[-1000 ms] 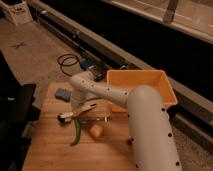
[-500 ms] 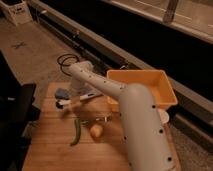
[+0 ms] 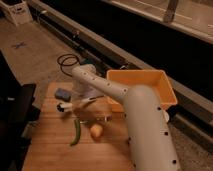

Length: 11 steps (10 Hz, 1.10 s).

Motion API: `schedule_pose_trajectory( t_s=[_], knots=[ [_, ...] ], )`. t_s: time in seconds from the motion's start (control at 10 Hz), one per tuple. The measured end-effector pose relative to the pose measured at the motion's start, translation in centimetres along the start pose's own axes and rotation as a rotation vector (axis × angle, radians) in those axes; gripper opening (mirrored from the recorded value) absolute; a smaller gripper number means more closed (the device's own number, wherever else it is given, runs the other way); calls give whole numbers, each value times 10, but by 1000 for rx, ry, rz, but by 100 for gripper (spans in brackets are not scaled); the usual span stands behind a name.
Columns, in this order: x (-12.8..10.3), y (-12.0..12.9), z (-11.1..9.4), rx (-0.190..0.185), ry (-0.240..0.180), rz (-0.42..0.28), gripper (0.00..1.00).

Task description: Wipe table surface with brush

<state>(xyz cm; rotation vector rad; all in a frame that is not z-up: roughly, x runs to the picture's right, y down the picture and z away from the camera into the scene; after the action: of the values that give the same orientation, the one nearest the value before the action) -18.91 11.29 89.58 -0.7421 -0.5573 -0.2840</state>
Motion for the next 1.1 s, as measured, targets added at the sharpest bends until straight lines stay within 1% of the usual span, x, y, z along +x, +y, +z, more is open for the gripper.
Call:
schedule_pose_trajectory(
  t_s=[0.1, 0.3, 0.5, 0.6, 0.7, 0.9, 1.0, 1.1],
  knots=[
    [-9, 18, 4, -9, -5, 3, 0],
    [-29, 65, 16, -43, -12, 10, 0],
    [-32, 99, 23, -78, 1, 38, 0],
    [-31, 109, 22, -83, 13, 50, 0],
    [-27, 115, 20, -84, 29, 62, 0],
    [-19, 111, 16, -78, 53, 73, 0],
    [-11, 103, 12, -77, 71, 76, 0],
    [-2, 86, 9, -69, 83, 73, 0]
  ],
)
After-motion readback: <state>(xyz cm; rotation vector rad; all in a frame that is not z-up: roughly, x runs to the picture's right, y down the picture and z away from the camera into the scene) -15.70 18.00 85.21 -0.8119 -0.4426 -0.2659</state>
